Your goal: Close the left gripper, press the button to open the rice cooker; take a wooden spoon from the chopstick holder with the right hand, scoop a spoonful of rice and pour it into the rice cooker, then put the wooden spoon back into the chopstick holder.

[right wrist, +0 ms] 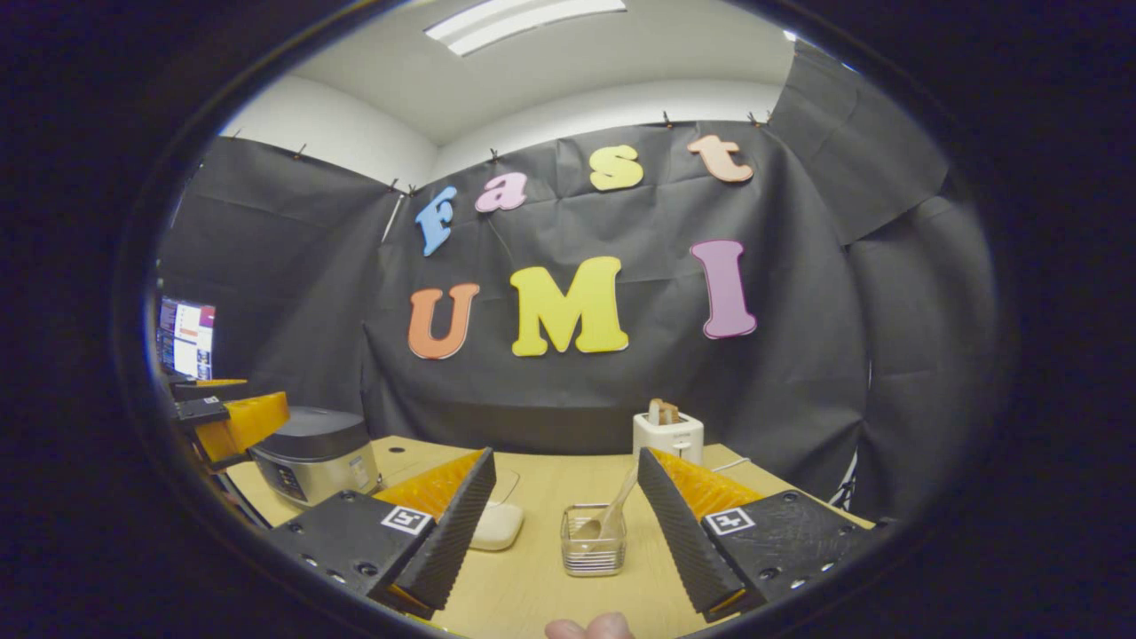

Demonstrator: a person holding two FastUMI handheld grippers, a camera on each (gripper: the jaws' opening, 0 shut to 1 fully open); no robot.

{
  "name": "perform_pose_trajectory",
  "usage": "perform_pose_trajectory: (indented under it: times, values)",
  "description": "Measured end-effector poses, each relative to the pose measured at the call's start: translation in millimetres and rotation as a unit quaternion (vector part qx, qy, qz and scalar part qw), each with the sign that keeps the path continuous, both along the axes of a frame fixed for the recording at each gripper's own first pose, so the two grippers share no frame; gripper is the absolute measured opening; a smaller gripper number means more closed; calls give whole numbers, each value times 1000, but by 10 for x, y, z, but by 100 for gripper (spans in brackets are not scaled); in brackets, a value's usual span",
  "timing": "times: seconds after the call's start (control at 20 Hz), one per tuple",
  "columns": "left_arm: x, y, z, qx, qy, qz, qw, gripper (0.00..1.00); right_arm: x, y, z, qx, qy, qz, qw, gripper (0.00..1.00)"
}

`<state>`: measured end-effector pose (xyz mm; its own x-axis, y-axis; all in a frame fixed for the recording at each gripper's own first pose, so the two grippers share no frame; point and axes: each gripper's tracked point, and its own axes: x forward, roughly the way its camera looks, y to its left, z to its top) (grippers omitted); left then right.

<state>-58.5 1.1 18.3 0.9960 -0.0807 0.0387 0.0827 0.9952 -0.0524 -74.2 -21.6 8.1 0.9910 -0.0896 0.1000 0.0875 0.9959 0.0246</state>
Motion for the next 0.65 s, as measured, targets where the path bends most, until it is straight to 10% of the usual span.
perform_pose_trajectory:
  times: [0.65]
  values:
    - [160, 362, -126, -12, 14, 10, 1000, 98, 131, 353, -4, -20, 17, 5, 1000, 96]
